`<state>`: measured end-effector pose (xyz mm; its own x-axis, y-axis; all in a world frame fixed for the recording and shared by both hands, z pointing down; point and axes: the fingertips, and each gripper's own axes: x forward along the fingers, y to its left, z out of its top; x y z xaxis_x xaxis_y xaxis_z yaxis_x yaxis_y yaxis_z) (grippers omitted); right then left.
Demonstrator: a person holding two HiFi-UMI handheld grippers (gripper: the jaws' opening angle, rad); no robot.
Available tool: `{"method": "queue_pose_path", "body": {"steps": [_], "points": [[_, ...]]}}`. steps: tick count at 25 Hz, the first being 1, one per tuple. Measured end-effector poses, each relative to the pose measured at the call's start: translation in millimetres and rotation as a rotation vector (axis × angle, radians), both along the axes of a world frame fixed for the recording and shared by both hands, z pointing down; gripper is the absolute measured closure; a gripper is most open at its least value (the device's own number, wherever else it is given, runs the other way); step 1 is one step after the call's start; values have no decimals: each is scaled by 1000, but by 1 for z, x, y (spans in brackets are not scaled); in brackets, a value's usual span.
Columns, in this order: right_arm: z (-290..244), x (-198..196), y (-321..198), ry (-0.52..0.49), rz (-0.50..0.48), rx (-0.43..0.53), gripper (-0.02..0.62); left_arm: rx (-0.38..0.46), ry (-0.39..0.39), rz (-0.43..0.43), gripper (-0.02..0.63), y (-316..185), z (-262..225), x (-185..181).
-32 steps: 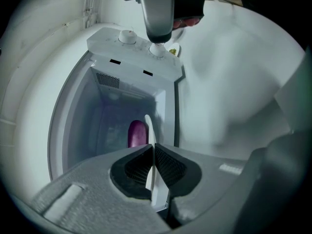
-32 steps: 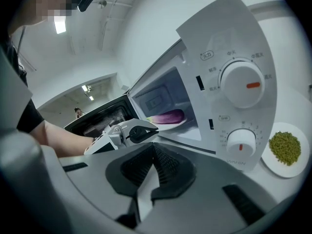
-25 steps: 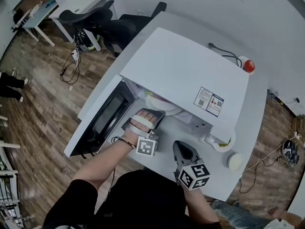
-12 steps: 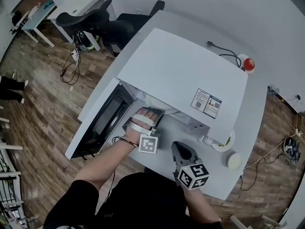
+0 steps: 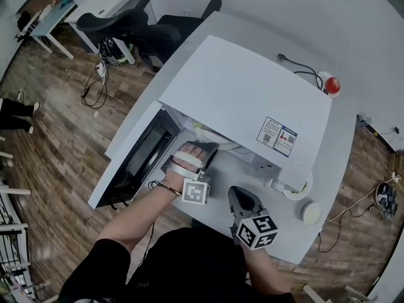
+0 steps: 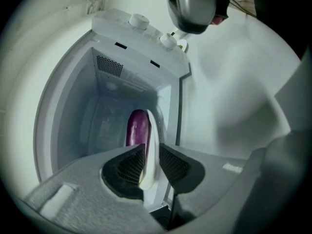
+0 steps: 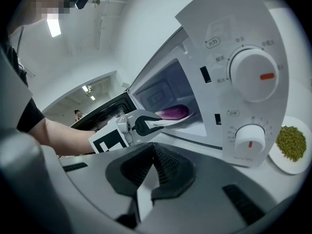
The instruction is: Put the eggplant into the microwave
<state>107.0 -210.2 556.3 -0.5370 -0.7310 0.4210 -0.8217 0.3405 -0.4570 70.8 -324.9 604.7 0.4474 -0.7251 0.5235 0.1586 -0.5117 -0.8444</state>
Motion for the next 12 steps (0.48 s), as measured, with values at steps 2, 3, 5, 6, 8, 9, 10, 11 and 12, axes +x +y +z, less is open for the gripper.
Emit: {"method": "queue_pose_path", "body": {"steps": [2,3,5,6,8,9,10,11,12], "points": [[-1,-2,0,-4,-1,0,580,22,7,0,526,1,-6,-4],[-2,-2,0,-5,-1,0,580,28,16,-5,528,1,-9,-5],[-3,-2,-1,-5,-2,-1,580,28,26,-24,528,-1,-10,-10],[-3,-2,-1,-4,-2,-2,580,27,23,-33,528,-3,-10,-12],[-3,-1,-3,-3,0,-4,580,23,11,-43,532,-8,-7,-15],[-2,0,-3,-3,2,-4,580,20,5,-46,543,-10,-5,-15],[-2,1,-5,-3,5,-5,580,17,0,-48,552,-12,-4,-16],[-1,1,-6,-4,6,-5,580,14,-5,-49,555,-13,-3,-16],[-1,1,-7,-4,7,-5,580,10,-12,-48,558,-15,-1,-16]]}}
